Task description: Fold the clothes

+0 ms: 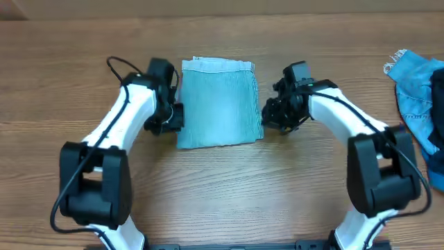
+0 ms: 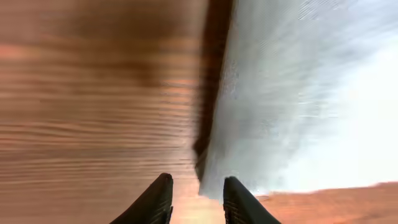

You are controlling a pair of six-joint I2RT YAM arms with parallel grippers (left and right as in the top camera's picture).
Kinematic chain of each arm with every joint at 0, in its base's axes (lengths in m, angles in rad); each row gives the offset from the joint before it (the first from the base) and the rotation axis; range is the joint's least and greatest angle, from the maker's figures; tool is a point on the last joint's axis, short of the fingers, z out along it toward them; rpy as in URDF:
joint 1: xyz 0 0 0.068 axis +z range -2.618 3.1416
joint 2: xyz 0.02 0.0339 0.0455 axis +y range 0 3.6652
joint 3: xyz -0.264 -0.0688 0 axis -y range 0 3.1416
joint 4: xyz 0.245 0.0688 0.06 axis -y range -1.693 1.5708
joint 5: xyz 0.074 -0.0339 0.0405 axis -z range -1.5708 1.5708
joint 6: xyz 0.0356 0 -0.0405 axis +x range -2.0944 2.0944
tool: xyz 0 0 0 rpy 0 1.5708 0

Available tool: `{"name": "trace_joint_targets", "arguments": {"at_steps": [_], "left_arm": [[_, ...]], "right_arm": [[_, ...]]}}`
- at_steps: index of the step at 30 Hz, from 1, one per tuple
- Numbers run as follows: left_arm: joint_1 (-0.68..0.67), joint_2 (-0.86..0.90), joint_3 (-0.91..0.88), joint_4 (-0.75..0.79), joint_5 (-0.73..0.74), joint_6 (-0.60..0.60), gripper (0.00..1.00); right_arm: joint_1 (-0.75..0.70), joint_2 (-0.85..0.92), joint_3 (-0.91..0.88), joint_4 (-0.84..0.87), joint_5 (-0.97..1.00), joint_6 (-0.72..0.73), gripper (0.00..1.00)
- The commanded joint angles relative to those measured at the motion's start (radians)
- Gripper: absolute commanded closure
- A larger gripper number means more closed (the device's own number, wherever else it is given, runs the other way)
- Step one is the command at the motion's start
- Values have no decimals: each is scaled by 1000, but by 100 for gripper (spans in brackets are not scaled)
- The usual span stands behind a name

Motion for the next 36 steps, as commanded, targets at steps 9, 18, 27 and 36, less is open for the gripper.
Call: {"name": "trace_joint_targets", "arguments": {"at_steps": [9, 18, 27, 36], "left_arm": [[2, -418, 220, -107, 36, -13, 61], [2, -690, 220, -106, 35, -10, 51], [2, -722, 219, -115, 77, -11, 50], [2, -723, 219, -111, 78, -11, 50]], "right_arm": [[-3, -95, 1, 26, 34, 25, 36], [-3, 34, 1, 124, 58, 86, 58], [28, 82, 1, 102, 13, 161, 96], [315, 95, 1, 161, -116, 299, 96]]}}
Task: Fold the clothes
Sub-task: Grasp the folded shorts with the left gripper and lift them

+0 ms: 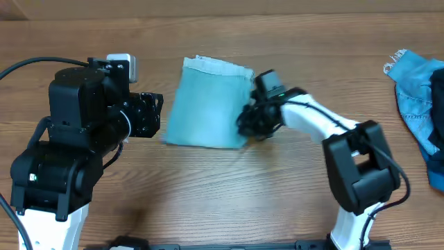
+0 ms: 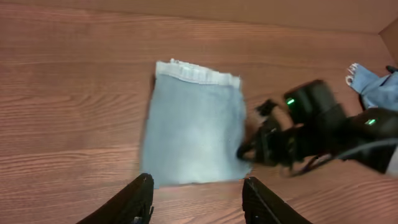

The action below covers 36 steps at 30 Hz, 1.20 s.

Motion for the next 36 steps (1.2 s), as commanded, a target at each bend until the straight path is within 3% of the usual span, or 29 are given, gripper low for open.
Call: {"name": "trace_joint_targets", "arguments": {"at_steps": [1, 5, 7, 9, 12, 15, 17, 19, 24, 28, 34, 36], "left_arm": [[2, -3, 15, 2, 16, -10, 50], [2, -3, 15, 2, 14, -9, 50], [2, -3, 15, 0, -8, -2, 47], [2, -2, 15, -15, -69, -2, 38], [2, 14, 11, -65, -139, -14, 34], [4, 56, -35, -106, -148, -72, 36], [10, 84, -95, -105, -158, -139, 36], [35, 115, -207, -67, -136, -253, 29], [103, 166, -493, 177, 145, -367, 24], [126, 227, -710, 465, 328, -568, 23], [126, 289, -862, 747, 359, -772, 17], [126, 317, -900, 780, 326, -837, 9]], "right_arm": [[154, 11, 2, 53, -87, 108, 96], [273, 11, 2, 167, -87, 182, 96], [291, 6, 2, 198, -88, 149, 94], [288, -6, 3, 200, -87, 53, 89], [265, -48, 3, 174, -72, -58, 77], [233, -115, 3, 135, 36, -71, 58], [197, -158, 3, 120, 69, -71, 46], [126, -193, 4, 84, 69, -69, 42], [-83, -229, 4, 8, 32, -100, 41], [-230, -240, 4, -29, -81, -159, 40], [-269, -240, 4, -95, -98, -243, 40], [-269, -240, 4, -101, -98, -250, 39]]}}
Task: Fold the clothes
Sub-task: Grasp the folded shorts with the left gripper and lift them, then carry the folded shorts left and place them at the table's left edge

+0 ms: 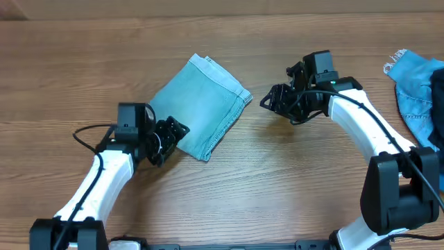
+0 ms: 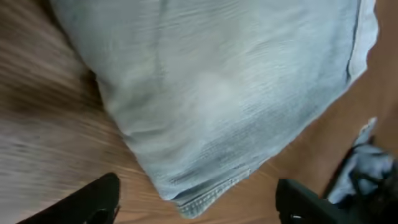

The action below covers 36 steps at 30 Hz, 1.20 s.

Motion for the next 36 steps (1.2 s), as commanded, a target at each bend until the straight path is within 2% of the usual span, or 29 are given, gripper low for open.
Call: {"name": "trace_joint_targets", "arguments": {"at_steps": [1, 4, 6, 11, 15, 17, 19, 24, 25, 28, 29, 33, 35, 36], "left_arm": [[6, 42, -65, 42, 10, -193, 7], [6, 61, -122, 126, -47, -201, 6], [6, 61, -147, 149, -129, -195, 2], [5, 79, -182, 283, -154, -98, 0], [5, 139, -182, 370, -122, -99, 2], [5, 228, -182, 494, -50, -108, 5], [5, 287, -182, 556, 2, -124, 9], [5, 371, -182, 652, 28, -130, 25], [5, 373, -182, 669, 28, -124, 31], [5, 373, -182, 711, 43, -117, 63], [5, 373, -182, 718, 43, -114, 69], [5, 373, -182, 737, 54, -42, 83], [5, 368, -182, 736, 67, 22, 96], [5, 364, -182, 736, 77, 43, 96]], "right_arm": [[3, -37, 3, -4, -25, -49, 40], [3, -37, 3, -6, -25, -49, 40], [3, -37, 3, -10, -25, -52, 39], [3, -37, 3, -14, -25, -52, 39], [3, -37, 3, -13, -25, -52, 40], [3, -37, 3, -13, -25, -53, 40], [3, -37, 3, -14, -25, -53, 40], [3, -37, 3, -13, -24, -52, 40], [3, -37, 3, -13, -24, -52, 40], [3, -37, 3, -13, -24, -52, 40], [3, -37, 3, -13, -24, -52, 41], [3, -37, 3, -17, -25, -52, 41], [3, -37, 3, -25, -25, -52, 41], [3, -37, 3, -28, -24, -52, 41]]}}
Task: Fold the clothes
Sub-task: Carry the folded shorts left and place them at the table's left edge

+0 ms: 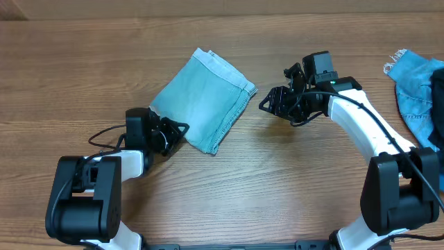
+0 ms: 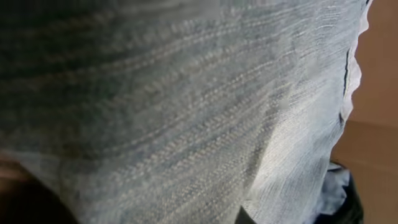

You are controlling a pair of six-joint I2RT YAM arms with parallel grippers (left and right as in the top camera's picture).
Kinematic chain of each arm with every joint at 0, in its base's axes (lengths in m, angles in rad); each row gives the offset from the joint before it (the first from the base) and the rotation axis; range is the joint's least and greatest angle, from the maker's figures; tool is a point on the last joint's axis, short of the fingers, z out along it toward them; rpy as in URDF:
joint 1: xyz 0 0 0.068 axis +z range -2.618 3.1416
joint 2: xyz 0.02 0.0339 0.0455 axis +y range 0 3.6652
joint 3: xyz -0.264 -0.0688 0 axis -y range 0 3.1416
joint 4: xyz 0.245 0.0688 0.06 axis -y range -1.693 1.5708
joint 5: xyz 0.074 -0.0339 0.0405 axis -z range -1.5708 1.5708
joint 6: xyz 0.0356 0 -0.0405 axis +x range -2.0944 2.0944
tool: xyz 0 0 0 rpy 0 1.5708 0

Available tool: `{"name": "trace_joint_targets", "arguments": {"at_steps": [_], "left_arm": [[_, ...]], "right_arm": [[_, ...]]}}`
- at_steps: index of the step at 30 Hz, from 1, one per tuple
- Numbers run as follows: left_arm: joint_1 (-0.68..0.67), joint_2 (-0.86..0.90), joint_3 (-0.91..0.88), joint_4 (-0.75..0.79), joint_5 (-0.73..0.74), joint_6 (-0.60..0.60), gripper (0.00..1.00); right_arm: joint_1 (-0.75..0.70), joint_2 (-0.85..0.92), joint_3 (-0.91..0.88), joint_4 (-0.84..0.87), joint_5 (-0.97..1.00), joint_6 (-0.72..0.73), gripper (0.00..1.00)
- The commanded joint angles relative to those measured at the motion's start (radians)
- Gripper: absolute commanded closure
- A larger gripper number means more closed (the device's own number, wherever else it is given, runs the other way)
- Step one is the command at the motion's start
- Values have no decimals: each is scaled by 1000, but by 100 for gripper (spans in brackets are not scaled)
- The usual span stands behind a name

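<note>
A folded pale teal cloth [image 1: 205,101] lies diagonally on the wooden table [image 1: 83,62]. My left gripper [image 1: 175,135] is pushed against the cloth's lower left edge. It is open, with the fold between its fingers. The left wrist view is filled with the cloth's weave [image 2: 186,106], and only one dark fingertip [image 2: 246,218] shows at the bottom. My right gripper [image 1: 263,105] hangs just off the cloth's right corner, apart from it. Its fingers come to a narrow point with nothing in them.
A heap of blue garments [image 1: 420,83] lies at the right edge of the table. A white frayed hem [image 1: 395,61] sticks out of its top left. Both arms' bases stand along the front edge.
My left gripper has moved in from just short of the cloth's lower left edge until the fold fills its view. The cloth has shifted slightly to the right. The right gripper has barely moved.
The cloth first lay square between both grippers, which were at its lower corners. Then the left arm was drawn back and the right gripper pressed the cloth's right edge. After that the cloth lay turned diagonal with the left gripper open near it, and now around its edge.
</note>
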Motion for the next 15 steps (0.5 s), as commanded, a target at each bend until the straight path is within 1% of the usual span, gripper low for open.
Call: {"name": "trace_joint_targets", "arguments": {"at_steps": [1, 3, 6, 9, 14, 15], "left_arm": [[-9, 17, -27, -15, 7, 130, 96], [-8, -24, -26, -16, 9, 160, 96], [-8, -130, -26, -20, 28, 186, 96], [-9, -286, -26, -47, 42, 185, 96], [-8, -572, -23, -167, 33, 181, 96], [-8, -601, -19, -178, 33, 181, 96]], "right_arm": [[3, -35, 3, -9, -8, -8, 41], [3, -35, 3, -14, -8, -8, 41], [3, -35, 3, -24, -8, -8, 41], [3, -35, 3, -25, -8, -8, 41], [3, -35, 3, -26, -8, -8, 41], [3, -35, 3, -26, -8, -8, 41]]}}
